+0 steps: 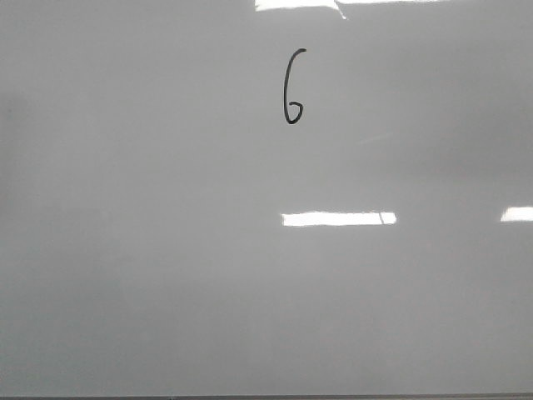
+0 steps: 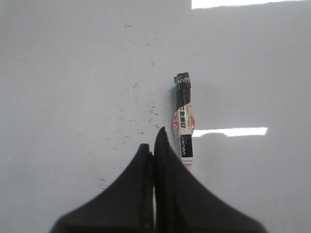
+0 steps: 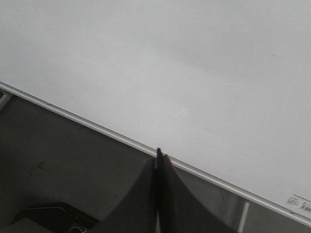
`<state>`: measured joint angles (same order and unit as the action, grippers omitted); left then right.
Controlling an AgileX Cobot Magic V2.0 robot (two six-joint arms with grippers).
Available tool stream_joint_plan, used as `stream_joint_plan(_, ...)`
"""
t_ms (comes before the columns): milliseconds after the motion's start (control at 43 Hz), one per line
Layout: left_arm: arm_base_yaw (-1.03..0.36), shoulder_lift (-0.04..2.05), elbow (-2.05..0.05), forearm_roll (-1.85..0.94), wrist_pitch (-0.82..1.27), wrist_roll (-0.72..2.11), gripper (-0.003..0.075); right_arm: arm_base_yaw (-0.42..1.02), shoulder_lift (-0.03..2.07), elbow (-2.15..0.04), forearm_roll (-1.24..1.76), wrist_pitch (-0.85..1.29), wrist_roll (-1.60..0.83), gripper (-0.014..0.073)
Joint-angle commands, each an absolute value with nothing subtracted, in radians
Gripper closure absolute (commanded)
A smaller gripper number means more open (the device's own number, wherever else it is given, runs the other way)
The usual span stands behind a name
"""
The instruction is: Write number 6 on whiteboard
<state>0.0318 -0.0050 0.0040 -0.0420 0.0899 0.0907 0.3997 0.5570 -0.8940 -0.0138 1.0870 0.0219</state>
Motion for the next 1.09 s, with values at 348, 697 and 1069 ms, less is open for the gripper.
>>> stream_joint_plan(348, 0.032, -0.021, 0.009, -0.052, 0.0, 0.089, 0.0741, 0.144, 0.257, -0.459, -0.041, 0.373, 0.0, 0.0662)
stream_joint_plan(697, 0.032, -0.021, 0.009, -0.052, 0.0, 0.089, 0.0741, 0.03, 0.025, -0.072, -0.029, -0.034, 0.0, 0.0662)
stream_joint_plan(1069, 0.032, -0.019, 0.009, -0.052, 0.0, 0.089, 0.0741, 0.012, -0.029, 0.022, -0.029, -0.103, 0.0, 0.0662)
